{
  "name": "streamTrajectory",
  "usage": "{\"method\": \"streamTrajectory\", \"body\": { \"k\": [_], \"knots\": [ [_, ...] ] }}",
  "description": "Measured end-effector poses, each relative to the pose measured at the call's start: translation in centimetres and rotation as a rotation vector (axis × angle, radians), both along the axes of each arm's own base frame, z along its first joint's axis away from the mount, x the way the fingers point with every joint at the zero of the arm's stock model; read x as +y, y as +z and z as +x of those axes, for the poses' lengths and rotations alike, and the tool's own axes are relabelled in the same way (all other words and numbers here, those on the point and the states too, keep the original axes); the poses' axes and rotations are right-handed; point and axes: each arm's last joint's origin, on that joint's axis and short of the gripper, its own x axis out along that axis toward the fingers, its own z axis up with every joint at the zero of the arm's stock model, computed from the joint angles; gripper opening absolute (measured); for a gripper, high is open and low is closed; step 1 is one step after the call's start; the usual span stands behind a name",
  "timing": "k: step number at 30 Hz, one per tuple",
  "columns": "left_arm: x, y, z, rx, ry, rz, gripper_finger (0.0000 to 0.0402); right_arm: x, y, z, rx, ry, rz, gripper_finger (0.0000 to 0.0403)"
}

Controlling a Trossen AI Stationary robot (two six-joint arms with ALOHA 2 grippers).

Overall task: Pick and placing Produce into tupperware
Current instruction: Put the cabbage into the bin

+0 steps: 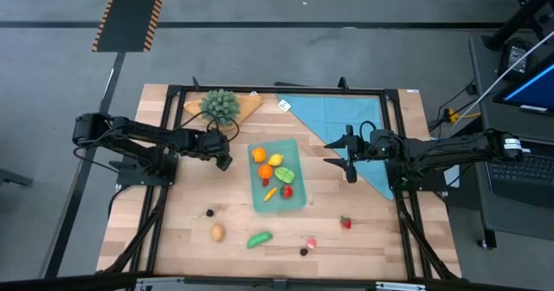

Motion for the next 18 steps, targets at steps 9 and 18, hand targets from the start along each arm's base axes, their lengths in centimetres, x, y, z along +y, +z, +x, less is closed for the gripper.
{"method": "streamTrajectory", "body": {
  "k": [9,18],
  "knots": [
    [0.00,-0.01,-0.02,0.003,-0.003,0.000,0.0346,0.00,0.00,0.00,0.000,0.000,0.000,0.0221],
    [-0.07,-0.07,-0.20,0.022,-0.007,-0.016,0.0332,0.00,0.00,0.00,0.000,0.000,0.000,0.0221]
  ]
}}
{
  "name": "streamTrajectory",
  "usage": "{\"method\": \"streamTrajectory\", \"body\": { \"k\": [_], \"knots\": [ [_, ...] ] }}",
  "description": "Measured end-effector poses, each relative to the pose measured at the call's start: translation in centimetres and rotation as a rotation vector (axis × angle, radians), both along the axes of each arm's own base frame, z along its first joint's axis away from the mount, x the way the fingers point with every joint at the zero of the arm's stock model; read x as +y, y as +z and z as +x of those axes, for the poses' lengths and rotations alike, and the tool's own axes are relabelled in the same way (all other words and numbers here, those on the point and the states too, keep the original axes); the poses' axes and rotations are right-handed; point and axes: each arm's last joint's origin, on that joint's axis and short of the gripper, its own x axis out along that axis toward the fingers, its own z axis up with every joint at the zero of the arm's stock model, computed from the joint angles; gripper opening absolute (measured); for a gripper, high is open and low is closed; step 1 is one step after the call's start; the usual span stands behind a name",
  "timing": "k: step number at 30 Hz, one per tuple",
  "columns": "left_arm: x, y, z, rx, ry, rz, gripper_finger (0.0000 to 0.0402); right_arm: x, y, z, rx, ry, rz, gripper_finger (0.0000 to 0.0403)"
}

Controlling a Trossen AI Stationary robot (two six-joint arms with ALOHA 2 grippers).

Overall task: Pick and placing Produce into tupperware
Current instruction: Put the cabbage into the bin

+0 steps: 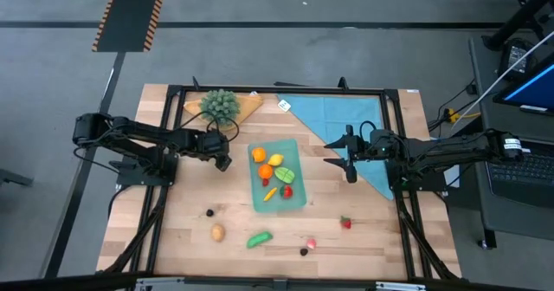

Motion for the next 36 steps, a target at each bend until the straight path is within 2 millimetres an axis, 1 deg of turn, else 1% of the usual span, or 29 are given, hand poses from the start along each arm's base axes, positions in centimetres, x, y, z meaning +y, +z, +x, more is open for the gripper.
{"method": "streamTrajectory", "body": {
  "k": [23,30,36],
  "knots": [
    [-0.01,-0.01,-0.02,0.002,0.000,-0.001,0.0246,0.00,0.00,0.00,0.000,0.000,0.000,0.0221],
    [-0.01,-0.01,-0.10,0.010,0.000,-0.002,0.0231,0.00,0.00,0.00,0.000,0.000,0.000,0.0221],
    [-0.02,-0.01,-0.10,0.012,0.000,-0.002,0.0228,-0.01,-0.01,0.00,0.000,0.000,0.000,0.0221]
  ]
}}
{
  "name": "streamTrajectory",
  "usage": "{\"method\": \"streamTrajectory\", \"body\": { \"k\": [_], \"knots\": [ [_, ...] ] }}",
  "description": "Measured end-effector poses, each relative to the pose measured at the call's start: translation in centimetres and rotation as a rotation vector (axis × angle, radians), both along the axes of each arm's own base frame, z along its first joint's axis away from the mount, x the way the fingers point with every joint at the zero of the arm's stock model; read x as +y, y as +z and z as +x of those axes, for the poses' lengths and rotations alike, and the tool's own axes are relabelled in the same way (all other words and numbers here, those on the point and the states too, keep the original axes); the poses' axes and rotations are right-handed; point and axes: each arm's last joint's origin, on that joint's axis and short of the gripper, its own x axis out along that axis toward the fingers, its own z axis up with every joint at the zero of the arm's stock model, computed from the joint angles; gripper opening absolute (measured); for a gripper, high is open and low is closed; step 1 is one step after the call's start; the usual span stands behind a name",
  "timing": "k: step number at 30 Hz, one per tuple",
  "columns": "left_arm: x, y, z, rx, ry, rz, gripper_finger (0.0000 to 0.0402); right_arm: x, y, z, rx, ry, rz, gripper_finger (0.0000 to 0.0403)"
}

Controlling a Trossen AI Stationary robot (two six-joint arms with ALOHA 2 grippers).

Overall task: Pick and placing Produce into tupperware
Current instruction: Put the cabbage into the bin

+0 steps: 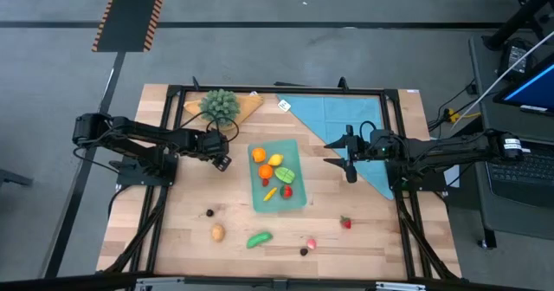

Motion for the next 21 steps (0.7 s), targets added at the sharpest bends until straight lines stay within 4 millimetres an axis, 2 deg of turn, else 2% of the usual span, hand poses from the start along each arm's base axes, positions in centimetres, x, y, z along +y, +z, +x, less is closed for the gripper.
{"method": "streamTrajectory", "body": {
  "k": [13,21],
  "knots": [
    [-0.1,0.2,0.0,0.013,-0.034,-0.032,0.0227,0.0,0.0,0.0,-0.001,0.000,0.000,0.0221],
    [0.1,3.3,1.5,0.035,-0.116,-0.013,0.0226,0.0,0.0,0.0,-0.001,0.000,0.000,0.0221]
  ]
}}
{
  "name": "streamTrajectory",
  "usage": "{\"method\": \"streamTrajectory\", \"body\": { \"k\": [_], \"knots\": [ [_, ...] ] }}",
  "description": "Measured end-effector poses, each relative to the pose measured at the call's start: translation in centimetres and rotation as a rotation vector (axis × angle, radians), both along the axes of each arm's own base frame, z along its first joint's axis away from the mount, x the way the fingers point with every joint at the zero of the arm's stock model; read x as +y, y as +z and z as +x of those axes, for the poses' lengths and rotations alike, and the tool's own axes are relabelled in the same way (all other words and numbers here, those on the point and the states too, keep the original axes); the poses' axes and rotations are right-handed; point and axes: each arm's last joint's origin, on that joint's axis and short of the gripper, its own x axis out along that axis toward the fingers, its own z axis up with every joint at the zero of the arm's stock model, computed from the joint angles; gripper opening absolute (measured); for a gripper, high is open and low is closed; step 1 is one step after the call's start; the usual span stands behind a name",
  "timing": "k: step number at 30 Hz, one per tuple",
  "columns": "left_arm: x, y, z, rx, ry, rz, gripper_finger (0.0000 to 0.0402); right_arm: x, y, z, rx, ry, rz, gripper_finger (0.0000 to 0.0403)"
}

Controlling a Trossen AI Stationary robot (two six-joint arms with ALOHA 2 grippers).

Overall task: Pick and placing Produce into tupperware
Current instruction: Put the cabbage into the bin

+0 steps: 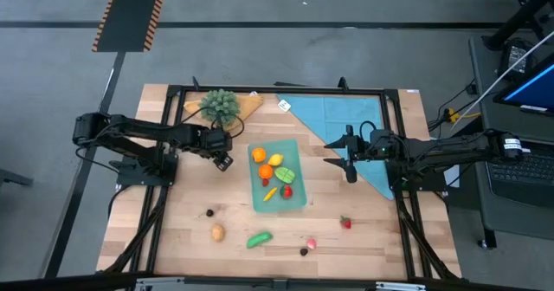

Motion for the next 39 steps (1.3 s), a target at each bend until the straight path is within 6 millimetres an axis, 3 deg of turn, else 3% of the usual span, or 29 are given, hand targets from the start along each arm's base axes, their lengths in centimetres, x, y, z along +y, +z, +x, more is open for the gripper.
{"method": "streamTrajectory", "body": {
  "k": [10,20,29,39],
  "knots": [
    [-0.1,5.5,1.4,-0.105,-0.162,0.094,0.0226,0.0,0.0,0.0,0.001,0.000,0.000,0.0221],
    [-2.7,9.8,-0.2,-0.351,-0.238,0.239,0.0226,0.0,0.0,0.0,0.000,0.001,-0.003,0.0221],
    [-5.4,11.4,0.8,-0.540,-0.450,0.342,0.0226,0.0,0.0,0.0,-0.002,0.000,-0.001,0.0221],
    [-6.4,11.7,1.2,-0.572,-0.600,0.407,0.0226,0.0,0.0,0.0,-0.001,0.000,0.000,0.0221]
  ]
}}
